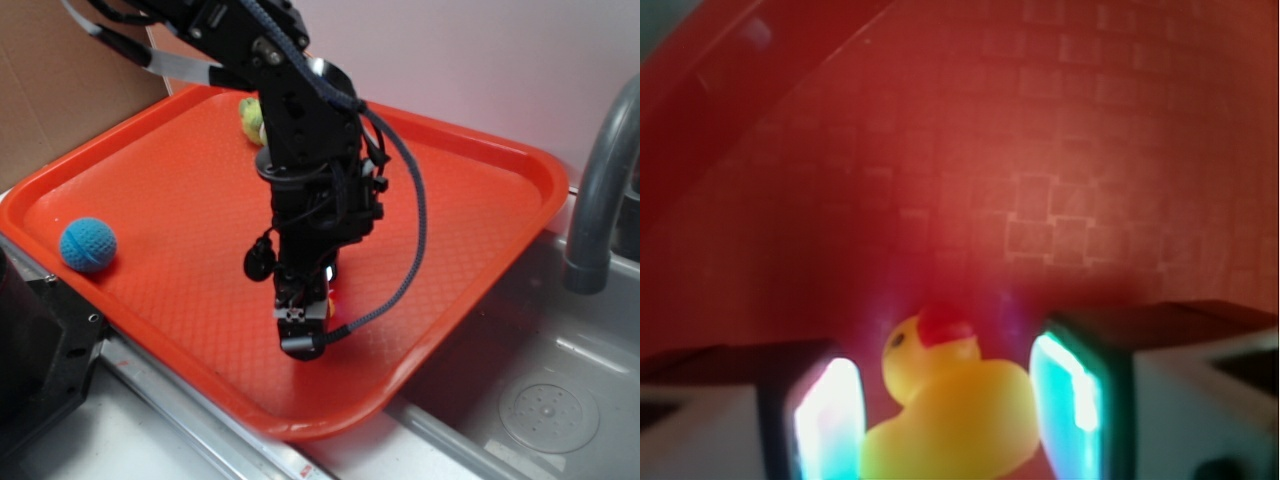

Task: Grab the yellow duck.

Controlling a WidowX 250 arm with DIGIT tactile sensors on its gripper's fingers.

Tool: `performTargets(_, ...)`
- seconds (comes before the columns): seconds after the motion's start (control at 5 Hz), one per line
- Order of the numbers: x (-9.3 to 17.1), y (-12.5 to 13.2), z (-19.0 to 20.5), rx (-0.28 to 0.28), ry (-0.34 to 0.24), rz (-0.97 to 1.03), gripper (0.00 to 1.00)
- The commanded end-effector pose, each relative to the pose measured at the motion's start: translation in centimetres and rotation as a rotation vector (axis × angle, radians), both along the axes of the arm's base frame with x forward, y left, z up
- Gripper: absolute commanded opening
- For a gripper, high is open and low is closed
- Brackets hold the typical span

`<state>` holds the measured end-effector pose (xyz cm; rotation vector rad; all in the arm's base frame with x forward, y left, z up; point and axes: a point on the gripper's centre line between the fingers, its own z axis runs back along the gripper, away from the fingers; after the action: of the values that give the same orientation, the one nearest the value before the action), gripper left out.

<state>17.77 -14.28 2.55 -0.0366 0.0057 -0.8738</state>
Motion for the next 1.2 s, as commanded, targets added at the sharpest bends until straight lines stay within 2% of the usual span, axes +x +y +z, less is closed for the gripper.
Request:
performTargets(0.0, -0.8, 4.2, 7.5, -0.067, -0.061, 0.158, 0.00)
performTargets(0.2, -2.1, 8.4, 12.3, -0.039, -0.067, 0.312, 0.00)
performTargets(0.4, -3.3, 11.3, 14.7, 0.031, -0.061, 0.470, 0.00)
performTargets(0.6, -3.3, 13.1, 16.0, 0.059, -0.086, 0.591, 0.00)
performTargets(0.8, -2.4, 15.1, 17.1, 0.019, -0.121, 0.712, 0.00)
performTargets(1.0, -0.7, 16.1, 16.9, 0.014, -0.176, 0.838, 0.00)
